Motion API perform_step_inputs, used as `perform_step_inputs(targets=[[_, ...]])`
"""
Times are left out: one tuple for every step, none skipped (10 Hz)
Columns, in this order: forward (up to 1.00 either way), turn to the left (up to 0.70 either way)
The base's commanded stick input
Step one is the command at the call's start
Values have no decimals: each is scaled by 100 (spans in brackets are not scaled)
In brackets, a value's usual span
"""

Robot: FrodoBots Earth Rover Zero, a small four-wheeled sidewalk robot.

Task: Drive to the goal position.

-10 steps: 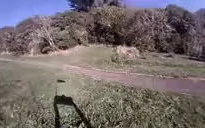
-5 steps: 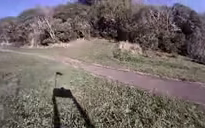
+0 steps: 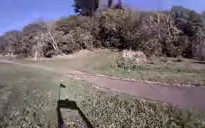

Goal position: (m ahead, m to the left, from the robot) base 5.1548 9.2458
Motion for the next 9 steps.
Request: perform_step_inputs(targets=[[5,4],[5,4],[5,4],[5,4],[5,4],[5,4],[5,4],[5,3],[5,1]])
